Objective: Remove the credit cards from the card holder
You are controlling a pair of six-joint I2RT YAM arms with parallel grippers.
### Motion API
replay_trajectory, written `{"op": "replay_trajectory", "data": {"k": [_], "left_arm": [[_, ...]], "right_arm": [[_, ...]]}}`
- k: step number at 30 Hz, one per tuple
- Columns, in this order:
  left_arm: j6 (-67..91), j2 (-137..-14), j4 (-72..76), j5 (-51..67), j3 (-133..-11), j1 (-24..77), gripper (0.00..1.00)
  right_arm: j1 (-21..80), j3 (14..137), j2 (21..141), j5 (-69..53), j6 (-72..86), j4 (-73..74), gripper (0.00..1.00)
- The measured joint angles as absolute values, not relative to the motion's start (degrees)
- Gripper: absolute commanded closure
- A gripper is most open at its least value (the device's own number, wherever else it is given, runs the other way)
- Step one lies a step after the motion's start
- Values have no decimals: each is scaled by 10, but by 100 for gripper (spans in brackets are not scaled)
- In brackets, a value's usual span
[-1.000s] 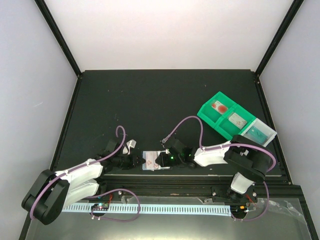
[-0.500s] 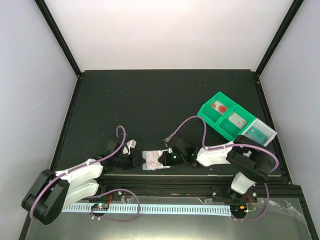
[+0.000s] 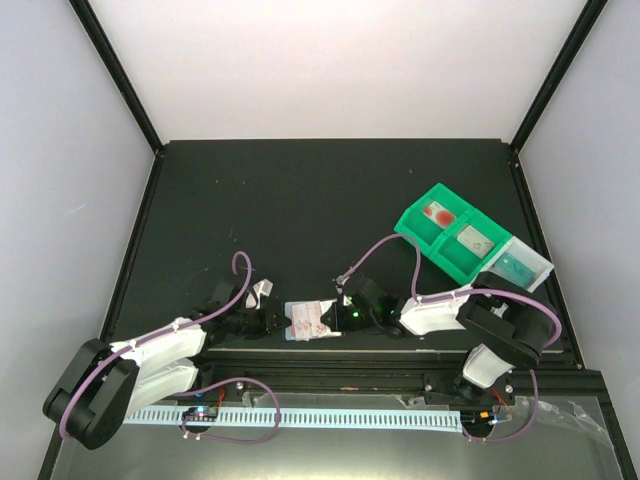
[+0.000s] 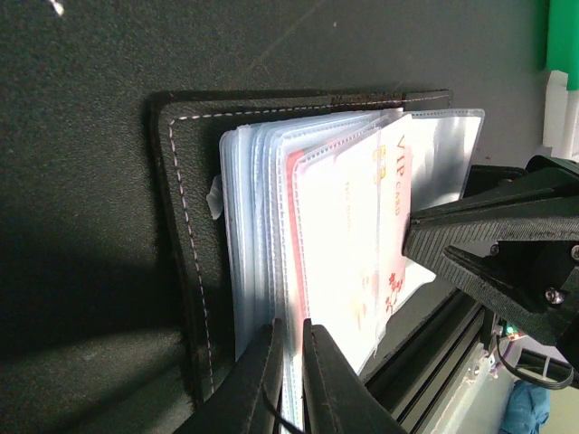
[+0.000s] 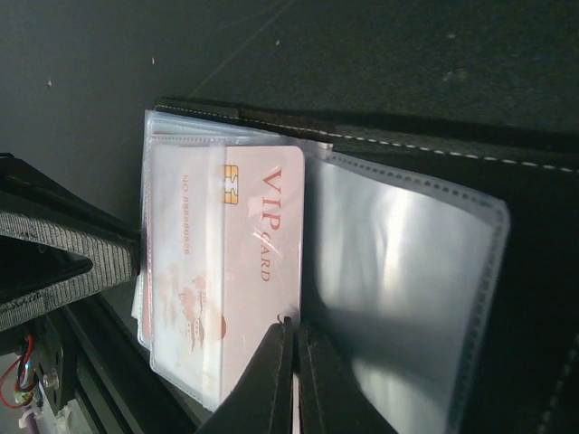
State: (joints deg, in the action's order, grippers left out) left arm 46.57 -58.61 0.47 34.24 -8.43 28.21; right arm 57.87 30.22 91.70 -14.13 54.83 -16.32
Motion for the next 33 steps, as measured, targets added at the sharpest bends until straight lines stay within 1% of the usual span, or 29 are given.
{"op": "replay_trajectory", "data": {"k": [7, 13, 20, 24, 27, 30, 33], "left_arm": [[465, -586, 4, 342, -84, 282, 90], [465, -585, 4, 342, -84, 282, 85], [464, -572, -6, 343, -85, 282, 68], [462, -556, -26, 343, -92, 282, 44], [462, -541, -51, 340, -101, 282, 33], [459, -523, -80, 335, -116, 282, 28], [451, -501, -113, 333, -139, 282, 26]], "right_arm": [[568, 284, 900, -143, 550, -171, 99], [548, 260, 869, -144, 549, -170, 99], [529, 251, 826, -155, 527, -152, 99], [526, 251, 802, -163, 506, -132, 99], [522, 256, 787, -172, 487, -110, 99], [517, 271, 777, -184, 462, -82, 99], [513, 289, 764, -197, 430, -51, 99]]}}
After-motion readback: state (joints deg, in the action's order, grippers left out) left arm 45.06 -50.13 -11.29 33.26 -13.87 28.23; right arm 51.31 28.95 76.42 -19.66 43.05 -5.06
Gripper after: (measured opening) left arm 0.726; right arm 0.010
